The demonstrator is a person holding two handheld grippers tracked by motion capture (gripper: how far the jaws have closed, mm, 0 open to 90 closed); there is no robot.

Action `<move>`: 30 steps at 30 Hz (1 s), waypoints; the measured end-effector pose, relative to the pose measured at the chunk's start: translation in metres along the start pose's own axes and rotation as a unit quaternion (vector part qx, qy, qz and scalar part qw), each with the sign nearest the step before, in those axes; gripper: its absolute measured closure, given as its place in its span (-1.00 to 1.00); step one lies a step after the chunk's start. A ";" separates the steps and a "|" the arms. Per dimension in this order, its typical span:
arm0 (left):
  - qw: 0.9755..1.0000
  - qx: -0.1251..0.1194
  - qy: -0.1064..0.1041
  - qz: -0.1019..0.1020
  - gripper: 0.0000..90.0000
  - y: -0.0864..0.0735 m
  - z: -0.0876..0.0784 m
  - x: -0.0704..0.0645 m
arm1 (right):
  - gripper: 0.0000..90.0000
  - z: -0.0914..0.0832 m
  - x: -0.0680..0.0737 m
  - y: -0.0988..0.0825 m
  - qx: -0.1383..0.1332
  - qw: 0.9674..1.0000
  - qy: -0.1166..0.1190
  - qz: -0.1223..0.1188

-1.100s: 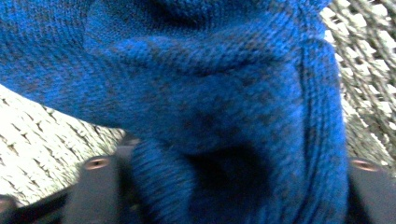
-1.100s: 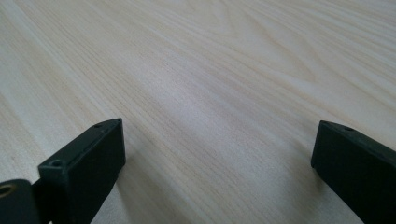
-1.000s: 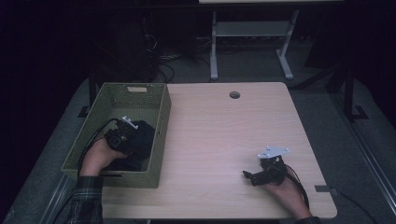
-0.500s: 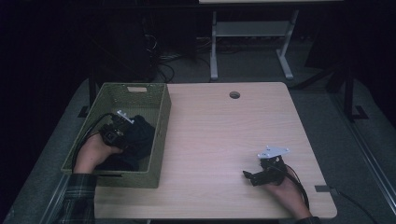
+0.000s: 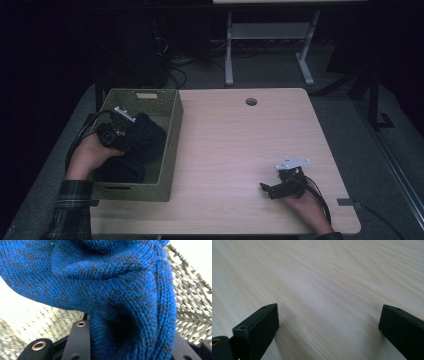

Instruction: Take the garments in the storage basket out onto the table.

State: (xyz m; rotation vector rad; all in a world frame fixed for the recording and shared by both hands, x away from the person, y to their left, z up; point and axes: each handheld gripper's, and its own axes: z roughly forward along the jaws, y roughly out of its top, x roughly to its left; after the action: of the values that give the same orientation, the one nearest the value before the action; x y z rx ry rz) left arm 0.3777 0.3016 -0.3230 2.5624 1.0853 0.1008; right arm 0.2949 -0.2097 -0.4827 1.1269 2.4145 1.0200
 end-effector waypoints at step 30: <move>0.999 -0.032 -0.007 0.021 0.43 0.037 -0.064 -0.015 | -0.95 0.000 0.000 0.000 0.000 1.000 0.000 0.001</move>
State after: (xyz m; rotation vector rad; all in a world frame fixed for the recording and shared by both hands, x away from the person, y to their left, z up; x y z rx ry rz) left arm 0.3796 0.2862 -0.2493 2.5253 1.0065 0.1262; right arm 0.2949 -0.2096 -0.4827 1.1286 2.4139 1.0214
